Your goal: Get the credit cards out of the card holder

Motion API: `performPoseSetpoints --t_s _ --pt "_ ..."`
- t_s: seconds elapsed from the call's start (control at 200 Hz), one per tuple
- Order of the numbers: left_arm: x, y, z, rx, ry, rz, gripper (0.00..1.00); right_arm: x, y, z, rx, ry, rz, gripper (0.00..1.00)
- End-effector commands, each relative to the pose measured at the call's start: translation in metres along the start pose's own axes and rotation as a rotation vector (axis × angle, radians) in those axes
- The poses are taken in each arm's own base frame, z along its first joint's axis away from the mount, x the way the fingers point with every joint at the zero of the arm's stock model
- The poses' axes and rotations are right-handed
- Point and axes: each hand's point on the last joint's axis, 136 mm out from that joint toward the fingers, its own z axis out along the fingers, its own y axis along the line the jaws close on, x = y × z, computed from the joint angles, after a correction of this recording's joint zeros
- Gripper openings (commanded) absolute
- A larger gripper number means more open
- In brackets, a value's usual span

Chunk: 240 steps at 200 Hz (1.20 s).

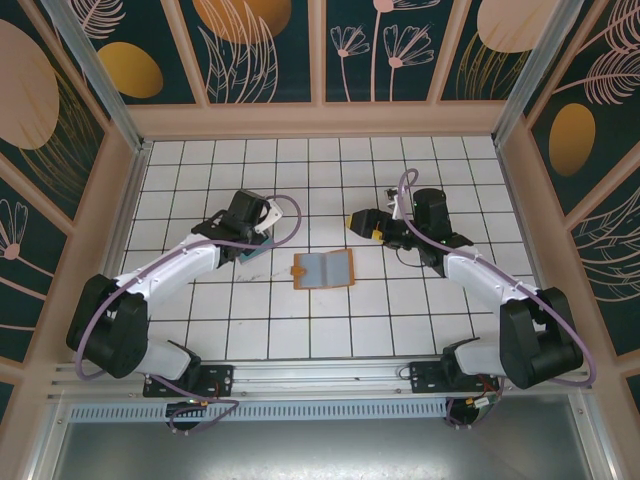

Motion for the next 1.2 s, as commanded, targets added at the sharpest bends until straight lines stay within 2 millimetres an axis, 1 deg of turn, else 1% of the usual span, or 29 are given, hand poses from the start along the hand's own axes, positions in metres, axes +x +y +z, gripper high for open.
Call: performPoseSetpoints --t_s 0.0,0.105,0.29,0.415,0.836,1.036,1.081,1.131,1.151,1.196 --pt "0.002 -0.001 0.001 -0.001 -0.019 0.017 0.0 -0.008 0.006 -0.001 -0.023 -0.005 -0.03 0.99" --pt "0.007 -0.004 0.004 0.003 -0.006 0.027 0.0 -0.007 0.005 0.0 -0.021 -0.003 -0.029 0.99" --pt "0.017 -0.001 0.009 -0.043 0.009 0.043 0.0 -0.007 0.003 0.0 -0.017 -0.004 -0.025 0.99" --pt "0.018 -0.002 0.012 -0.042 0.011 0.042 0.0 -0.007 0.003 0.001 -0.018 -0.002 -0.022 0.99" --pt "0.015 0.006 0.015 -0.077 0.013 0.051 0.0 -0.006 -0.001 0.001 -0.015 -0.005 -0.014 0.99" --pt "0.016 0.002 0.018 -0.064 0.014 0.058 0.0 -0.005 -0.001 0.001 -0.018 -0.002 -0.01 0.99" --pt "0.016 0.003 0.018 -0.069 0.016 0.058 0.04 -0.006 -0.001 0.0 -0.018 -0.006 -0.011 0.99" --pt "0.017 0.004 0.018 -0.076 0.016 0.056 0.22 -0.006 -0.001 0.0 -0.018 -0.005 -0.009 0.99" --pt "0.017 0.004 0.018 -0.078 0.017 0.056 0.26 -0.005 -0.001 0.0 -0.018 -0.005 -0.009 0.99" --pt "0.018 0.004 0.019 -0.084 0.018 0.059 0.29 -0.006 -0.001 0.0 -0.018 -0.006 -0.01 0.99"
